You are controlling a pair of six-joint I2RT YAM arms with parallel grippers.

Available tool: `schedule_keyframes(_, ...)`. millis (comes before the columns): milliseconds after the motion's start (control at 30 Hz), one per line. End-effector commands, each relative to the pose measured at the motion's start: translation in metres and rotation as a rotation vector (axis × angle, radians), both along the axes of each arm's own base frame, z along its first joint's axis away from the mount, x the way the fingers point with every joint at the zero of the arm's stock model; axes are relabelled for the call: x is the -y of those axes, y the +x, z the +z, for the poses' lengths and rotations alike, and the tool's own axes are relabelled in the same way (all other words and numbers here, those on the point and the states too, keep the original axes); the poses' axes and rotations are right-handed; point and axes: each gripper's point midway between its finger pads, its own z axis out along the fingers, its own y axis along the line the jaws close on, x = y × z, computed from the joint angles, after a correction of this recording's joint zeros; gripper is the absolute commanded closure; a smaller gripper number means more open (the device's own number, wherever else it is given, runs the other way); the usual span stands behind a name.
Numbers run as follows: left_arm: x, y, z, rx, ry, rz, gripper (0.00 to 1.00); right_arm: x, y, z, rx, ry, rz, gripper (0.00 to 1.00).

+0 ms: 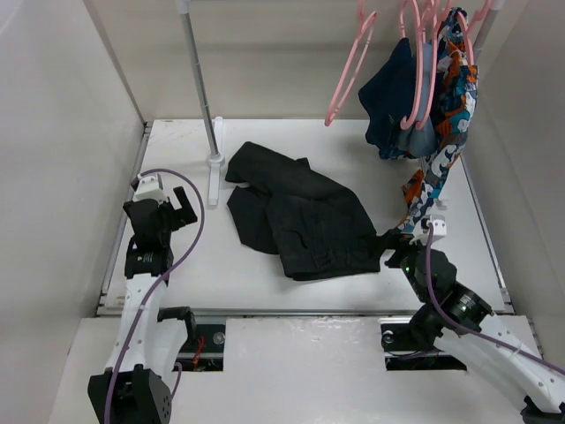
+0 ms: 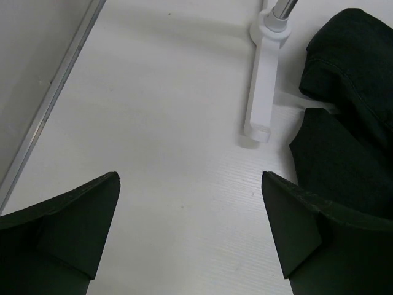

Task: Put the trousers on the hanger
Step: Flatten out the trousers at the center of the board.

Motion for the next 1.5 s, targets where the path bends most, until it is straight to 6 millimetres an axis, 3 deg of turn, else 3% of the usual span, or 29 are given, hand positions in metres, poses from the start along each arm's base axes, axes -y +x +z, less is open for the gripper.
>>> schedule_keyframes(0,-0.001,0.006,0.034,0.096,0.02,-0.005,0.01,-0.008,0.002,0.015,0.046,0.06,0.022,0.01)
schedule_keyframes(67,-0.002,0.007,0.038,0.101,0.043,-0.012,0.01,-0.019,0.003,0.035,0.122,0.074,0.086,0.01)
schedule_keyframes(167,-0.003,0.007,0.052,0.111,0.148,-0.072,0.01,-0.041,0.006,0.05,0.194,-0.048,0.232,0.01)
schedule_keyframes(233,0.002,0.006,0.059,0.099,0.234,-0.157,0.01,-0.06,0.018,0.029,0.127,-0.227,0.333,0.01)
schedule_keyframes(267,0.013,0.004,0.053,0.075,0.255,-0.241,0.01,-0.076,0.017,0.018,0.084,-0.288,0.43,0.01)
schedule_keyframes(300,0.015,0.003,0.058,0.081,0.32,-0.295,0.01,-0.088,0.019,0.022,0.037,-0.352,0.488,0.01)
schedule_keyframes(333,0.02,0.002,0.055,0.075,0.331,-0.331,0.01,-0.101,0.025,-0.022,-0.119,-0.495,0.556,0.01)
schedule_keyframes(367,0.026,0.002,0.058,0.082,0.337,-0.377,0.01,-0.109,0.027,-0.036,-0.185,-0.577,0.589,0.01)
schedule_keyframes(433,0.03,-0.001,0.055,0.064,0.361,-0.416,0.01,-0.151,0.02,-0.064,-0.308,-0.723,0.724,0.01)
schedule_keyframes(500,0.032,-0.006,0.046,0.026,0.369,-0.451,0.01,-0.188,0.003,-0.076,-0.279,-0.841,0.841,0.01)
schedule_keyframes(533,0.032,-0.008,0.043,0.011,0.375,-0.458,0.01,-0.208,0.002,-0.07,-0.247,-0.857,0.867,0.01)
schedule_keyframes(567,0.032,-0.01,0.042,0.008,0.386,-0.462,0.01,-0.219,-0.002,-0.085,-0.259,-0.893,0.903,0.01)
schedule_keyframes(667,0.026,-0.015,0.039,-0.021,0.41,-0.445,0.01,-0.252,-0.013,-0.087,-0.227,-0.843,0.96,0.01)
schedule_keyframes(767,0.024,-0.019,0.036,-0.037,0.409,-0.439,0.01,-0.259,-0.008,-0.092,-0.25,-0.815,0.918,0.01)
schedule_keyframes(833,0.025,-0.02,0.038,-0.028,0.401,-0.433,0.01,-0.255,-0.005,-0.113,-0.314,-0.873,0.899,0.01)
schedule_keyframes(867,0.025,-0.02,0.038,-0.027,0.391,-0.429,0.01,-0.261,0.0,-0.111,-0.315,-0.882,0.89,0.01)
schedule_keyframes(900,0.025,-0.02,0.038,-0.027,0.391,-0.429,0.01,-0.254,-0.001,-0.133,-0.377,-0.944,0.886,0.01)
schedule_keyframes(967,0.026,-0.02,0.036,-0.026,0.382,-0.426,0.01,-0.252,0.004,-0.143,-0.412,-0.989,0.856,0.03)
schedule_keyframes(1067,0.028,-0.02,0.036,-0.022,0.371,-0.431,0.01,-0.257,0.009,-0.14,-0.414,-1.011,0.851,0.55)
schedule_keyframes(1100,0.028,-0.019,0.04,-0.014,0.374,-0.429,0.01,-0.26,0.011,-0.137,-0.399,-1.019,0.861,0.99)
schedule_keyframes(1167,0.028,-0.019,0.04,-0.014,0.374,-0.429,0.01,-0.277,0.015,-0.095,-0.294,-0.967,0.908,1.0)
schedule_keyframes(1200,0.029,-0.019,0.04,-0.011,0.37,-0.437,0.01,-0.292,0.006,-0.076,-0.246,-0.905,1.006,1.0)
schedule_keyframes(1233,0.031,-0.019,0.04,-0.008,0.367,-0.446,0.01,-0.309,0.004,-0.041,-0.156,-0.841,1.055,1.0)
schedule_keyframes(1267,0.033,-0.018,0.038,-0.015,0.374,-0.465,0.01,-0.316,0.001,0.017,-0.013,-0.754,1.076,1.0)
schedule_keyframes(1300,0.039,-0.018,0.039,-0.003,0.391,-0.515,0.01,-0.318,-0.003,0.053,0.064,-0.686,1.082,1.0)
schedule_keyframes(1333,0.044,-0.018,0.035,-0.012,0.4,-0.558,0.01,-0.315,-0.005,0.087,0.14,-0.632,1.061,1.0)
schedule_keyframes(1367,0.049,-0.018,0.035,-0.016,0.413,-0.596,0.01,-0.297,-0.009,0.152,0.271,-0.53,0.995,1.0)
schedule_keyframes(1433,0.054,-0.013,0.039,-0.017,0.472,-0.652,0.01,-0.262,-0.002,0.201,0.343,-0.45,0.893,1.0)
schedule_keyframes(1467,0.056,-0.008,0.029,-0.067,0.471,-0.686,0.01,-0.234,0.01,0.213,0.347,-0.447,0.823,1.0)
